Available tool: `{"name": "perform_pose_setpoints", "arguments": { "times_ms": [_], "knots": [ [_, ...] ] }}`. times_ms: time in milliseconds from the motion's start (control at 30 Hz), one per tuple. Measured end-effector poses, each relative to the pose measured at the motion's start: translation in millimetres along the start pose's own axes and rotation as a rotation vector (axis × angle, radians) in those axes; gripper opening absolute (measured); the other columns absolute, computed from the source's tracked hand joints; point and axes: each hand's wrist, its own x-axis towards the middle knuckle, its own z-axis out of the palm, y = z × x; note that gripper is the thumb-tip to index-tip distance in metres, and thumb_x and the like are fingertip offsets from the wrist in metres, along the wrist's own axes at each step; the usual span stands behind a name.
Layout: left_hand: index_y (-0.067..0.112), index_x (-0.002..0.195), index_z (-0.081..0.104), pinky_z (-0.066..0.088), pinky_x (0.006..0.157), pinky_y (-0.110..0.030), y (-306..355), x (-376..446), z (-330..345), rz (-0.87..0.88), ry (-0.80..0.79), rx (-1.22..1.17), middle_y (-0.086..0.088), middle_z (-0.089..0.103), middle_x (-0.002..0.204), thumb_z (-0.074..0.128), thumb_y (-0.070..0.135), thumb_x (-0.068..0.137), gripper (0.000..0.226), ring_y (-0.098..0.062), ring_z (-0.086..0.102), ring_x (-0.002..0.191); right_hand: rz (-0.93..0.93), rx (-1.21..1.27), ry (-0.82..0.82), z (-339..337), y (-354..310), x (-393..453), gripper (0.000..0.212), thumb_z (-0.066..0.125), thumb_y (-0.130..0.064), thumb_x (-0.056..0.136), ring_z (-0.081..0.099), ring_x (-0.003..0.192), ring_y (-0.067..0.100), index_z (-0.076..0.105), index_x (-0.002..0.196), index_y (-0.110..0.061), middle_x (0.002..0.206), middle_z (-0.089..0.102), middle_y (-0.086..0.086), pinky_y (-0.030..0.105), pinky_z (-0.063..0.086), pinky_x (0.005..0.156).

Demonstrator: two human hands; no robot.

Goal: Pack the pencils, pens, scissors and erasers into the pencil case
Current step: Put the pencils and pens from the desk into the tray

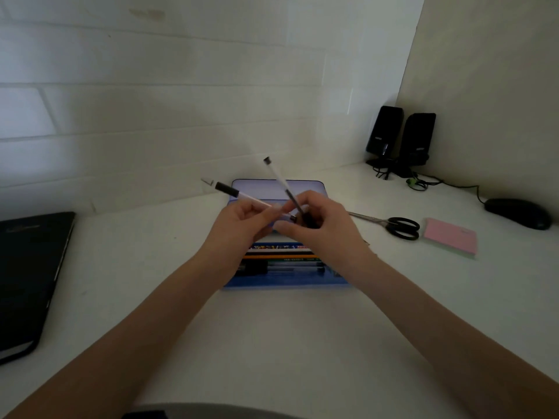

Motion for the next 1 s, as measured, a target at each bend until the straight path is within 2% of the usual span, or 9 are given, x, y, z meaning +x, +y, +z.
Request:
{"name": "perform_pose_setpoints", "arguments": {
  "times_ms": [200, 300, 467, 567, 633, 733, 833, 900, 1000],
  "knots": [
    [0.008, 0.088, 0.068, 0.056, 0.07, -0.022, 4.3, -1.8, -3.7, -0.058, -0.014, -0.01, -0.004, 0.072, 0.082, 0.067, 0.015, 0.081, 0.01, -0.016, 0.07, 0.08, 0.064, 0.081, 0.079, -7.4, 2.2, 1.4, 0.005, 0.068, -0.015, 0.084, 0.05, 0.049, -0.003, 0.068, 0.085, -0.011, 0.057, 0.06, -0.014, 0.01, 0.039, 0.051],
    [0.007, 0.09, 0.067, 0.055, 0.061, -0.02, 13.4, -2.7, -18.3, -0.017, 0.068, -0.052, -0.004, 0.071, 0.077, 0.068, 0.008, 0.08, 0.01, -0.013, 0.067, 0.064, 0.136, 0.068, 0.098, -30.4, 3.1, 3.9, 0.01, 0.07, -0.017, 0.081, 0.051, 0.046, -0.006, 0.071, 0.088, -0.009, 0.067, 0.063, -0.008, 0.008, 0.039, 0.049],
    [0.015, 0.086, 0.072, 0.056, 0.059, -0.021, 17.8, -10.3, -37.0, 0.04, 0.012, 0.333, 0.001, 0.072, 0.068, 0.07, 0.01, 0.079, 0.008, -0.014, 0.068, 0.058, 0.16, -0.048, -0.008, -45.8, 5.4, 2.1, 0.011, 0.075, -0.016, 0.077, 0.051, 0.046, -0.004, 0.073, 0.084, -0.009, 0.058, 0.063, -0.011, 0.005, 0.04, 0.047],
    [0.021, 0.083, 0.076, 0.052, 0.066, -0.013, 24.4, -13.7, -46.7, 0.022, -0.152, 0.629, 0.002, 0.075, 0.073, 0.076, 0.016, 0.073, 0.011, -0.006, 0.067, 0.064, 0.158, -0.201, -0.135, -49.4, 5.8, 1.1, 0.012, 0.078, -0.021, 0.073, 0.058, 0.061, 0.003, 0.074, 0.08, -0.013, 0.07, 0.07, 0.001, 0.012, 0.048, 0.061],
    [0.026, 0.08, 0.076, 0.047, 0.066, -0.008, 30.4, -15.1, -54.9, -0.013, -0.25, 0.768, 0.007, 0.074, 0.075, 0.08, 0.018, 0.069, 0.014, -0.001, 0.065, 0.066, 0.159, -0.265, -0.259, -49.7, 5.1, -1.6, 0.014, 0.08, -0.022, 0.071, 0.057, 0.058, 0.003, 0.072, 0.077, -0.011, 0.066, 0.069, 0.0, 0.013, 0.047, 0.059],
    [0.025, 0.078, 0.076, 0.048, 0.066, -0.011, 32.7, -17.7, -58.1, -0.094, -0.361, 0.814, 0.007, 0.074, 0.075, 0.081, 0.017, 0.067, 0.014, 0.0, 0.064, 0.066, 0.137, -0.385, -0.417, -44.0, 5.3, -6.1, 0.012, 0.08, -0.023, 0.071, 0.056, 0.052, -0.001, 0.072, 0.073, -0.014, 0.062, 0.068, -0.005, 0.011, 0.046, 0.055],
    [0.03, 0.072, 0.073, 0.044, 0.06, -0.011, 28.2, -17.2, -56.5, -0.103, -0.446, 0.902, 0.013, 0.068, 0.064, 0.082, 0.019, 0.067, 0.015, 0.004, 0.056, 0.057, 0.111, -0.465, -0.46, -38.1, 8.7, -8.2, 0.013, 0.079, -0.026, 0.072, 0.055, 0.053, -0.002, 0.071, 0.072, -0.016, 0.063, 0.068, -0.011, 0.013, 0.045, 0.054],
    [0.032, 0.069, 0.073, 0.044, 0.061, -0.014, 25.7, -16.1, -58.5, -0.089, -0.454, 0.931, 0.007, 0.065, 0.064, 0.083, 0.02, 0.065, 0.016, 0.002, 0.054, 0.055, 0.091, -0.497, -0.472, -35.4, 9.9, -9.3, 0.011, 0.078, -0.025, 0.073, 0.057, 0.055, -0.003, 0.071, 0.072, -0.015, 0.062, 0.068, -0.014, 0.01, 0.046, 0.055],
    [0.035, 0.064, 0.072, 0.044, 0.063, -0.014, 22.9, -14.6, -62.3, -0.04, -0.452, 0.963, -0.002, 0.065, 0.073, 0.084, 0.019, 0.064, 0.02, -0.001, 0.054, 0.06, 0.077, -0.549, -0.457, -33.5, 12.8, -9.8, 0.01, 0.076, -0.025, 0.072, 0.064, 0.064, 0.005, 0.069, 0.071, -0.017, 0.07, 0.071, -0.01, 0.028, 0.056, 0.069]
  ]
}}
